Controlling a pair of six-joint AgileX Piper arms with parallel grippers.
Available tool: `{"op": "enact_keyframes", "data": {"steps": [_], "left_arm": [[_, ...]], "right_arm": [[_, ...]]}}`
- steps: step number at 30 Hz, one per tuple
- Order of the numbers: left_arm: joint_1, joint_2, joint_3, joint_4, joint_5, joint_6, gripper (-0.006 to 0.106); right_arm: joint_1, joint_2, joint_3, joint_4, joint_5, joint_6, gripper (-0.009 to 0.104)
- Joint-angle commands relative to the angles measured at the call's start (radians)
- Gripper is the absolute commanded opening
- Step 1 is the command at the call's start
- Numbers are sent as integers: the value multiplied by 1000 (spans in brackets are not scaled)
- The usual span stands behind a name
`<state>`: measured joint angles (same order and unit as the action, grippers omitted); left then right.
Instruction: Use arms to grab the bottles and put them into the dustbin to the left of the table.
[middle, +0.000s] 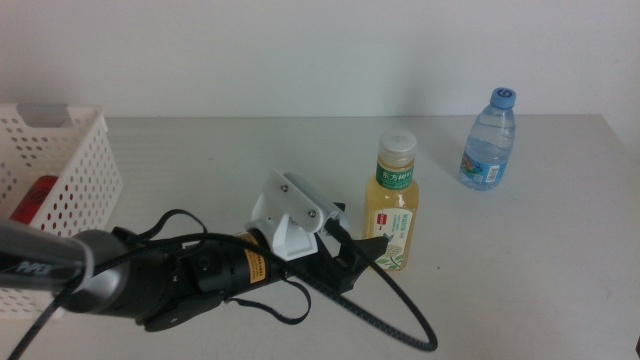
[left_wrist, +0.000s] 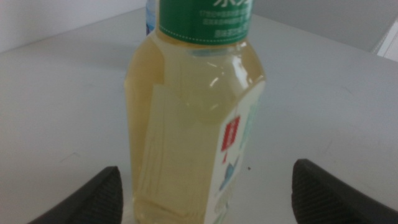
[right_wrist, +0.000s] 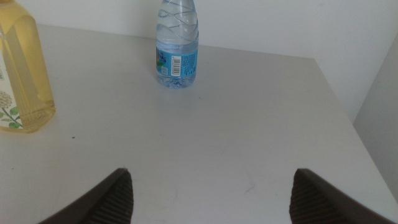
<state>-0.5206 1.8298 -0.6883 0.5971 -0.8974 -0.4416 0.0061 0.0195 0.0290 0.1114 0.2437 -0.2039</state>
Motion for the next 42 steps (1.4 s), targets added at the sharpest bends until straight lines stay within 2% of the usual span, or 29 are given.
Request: {"op": "enact_keyframes", "data": {"steps": [1, 13, 23, 29, 31, 33, 37, 42], "left_arm": [[-8, -7, -58, 2, -79, -39, 92], [-8, 133, -236, 52, -61, -93, 92], [-8, 224, -374, 134, -42, -150, 92], [-8, 253, -414, 137, -42, -179, 91], [-5, 255, -414, 148, -49, -202, 86], [-1, 251, -414, 172, -47, -215, 75], [19, 216, -414, 266, -36, -253, 43], [34, 110, -414, 278, 183, -375, 11]], "right_arm": [[-6, 14, -10, -6, -78, -9, 64], [-6, 14, -10, -6, -78, -9, 64], [-6, 14, -10, -6, -78, -9, 64], [-6, 14, -10, -6, -78, -9, 64], [-6, 14, -10, -6, -78, -9, 64], [-6, 14, -10, -6, -78, -9, 64], [-6, 14, -10, -6, -78, -9, 64], [-6, 14, -10, -6, -78, -9, 64]]}}
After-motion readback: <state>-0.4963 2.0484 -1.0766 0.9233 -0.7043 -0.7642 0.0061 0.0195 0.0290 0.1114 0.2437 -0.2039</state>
